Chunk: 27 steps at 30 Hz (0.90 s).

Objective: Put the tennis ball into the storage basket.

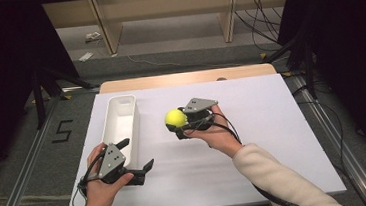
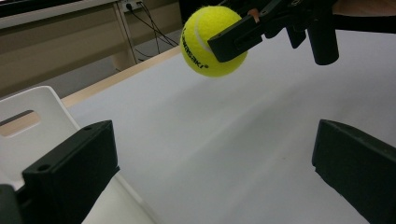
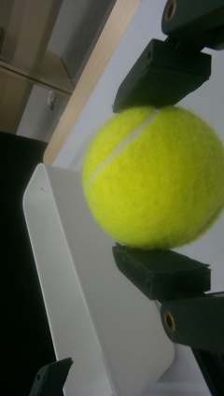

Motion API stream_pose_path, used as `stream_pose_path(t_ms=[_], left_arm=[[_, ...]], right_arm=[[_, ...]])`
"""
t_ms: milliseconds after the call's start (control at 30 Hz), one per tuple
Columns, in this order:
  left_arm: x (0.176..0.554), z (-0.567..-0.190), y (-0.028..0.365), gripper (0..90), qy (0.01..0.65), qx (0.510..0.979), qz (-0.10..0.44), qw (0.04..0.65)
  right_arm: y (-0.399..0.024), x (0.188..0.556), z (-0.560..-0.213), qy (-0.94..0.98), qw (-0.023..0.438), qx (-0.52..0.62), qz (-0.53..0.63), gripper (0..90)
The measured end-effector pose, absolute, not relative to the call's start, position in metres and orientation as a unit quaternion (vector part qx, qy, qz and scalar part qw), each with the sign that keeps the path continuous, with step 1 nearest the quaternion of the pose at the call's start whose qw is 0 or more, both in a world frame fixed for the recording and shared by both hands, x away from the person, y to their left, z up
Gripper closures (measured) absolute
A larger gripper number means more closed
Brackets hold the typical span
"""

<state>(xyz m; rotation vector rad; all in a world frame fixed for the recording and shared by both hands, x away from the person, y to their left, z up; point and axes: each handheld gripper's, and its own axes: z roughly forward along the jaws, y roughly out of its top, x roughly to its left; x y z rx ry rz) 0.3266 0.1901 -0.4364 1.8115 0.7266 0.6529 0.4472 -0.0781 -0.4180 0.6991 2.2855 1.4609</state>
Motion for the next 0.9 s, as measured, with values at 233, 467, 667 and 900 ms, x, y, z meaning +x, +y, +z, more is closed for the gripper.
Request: stream_pose_path(t_ms=[233, 467, 667, 900], left_arm=[[0.327, -0.436, 0.19, 0.0, 0.302, 0.754, 0.271, 0.516], [0.327, -0.437, 0.19, 0.0, 0.302, 0.754, 0.27, 0.517], [0.326, -0.436, 0.19, 0.0, 0.301, 0.755, 0.27, 0.516], [0.327, -0.437, 0.19, 0.0, 0.301, 0.755, 0.27, 0.516]], right_arm=[[-0.075, 0.448, -0.417, 0.803, 0.168, 0.246, 0.516, 27.3], [-0.072, 0.45, -0.417, 0.804, 0.167, 0.245, 0.516, 27.3], [-0.07, 0.451, -0.417, 0.804, 0.166, 0.246, 0.515, 27.3], [-0.067, 0.452, -0.416, 0.804, 0.164, 0.246, 0.516, 27.3]])
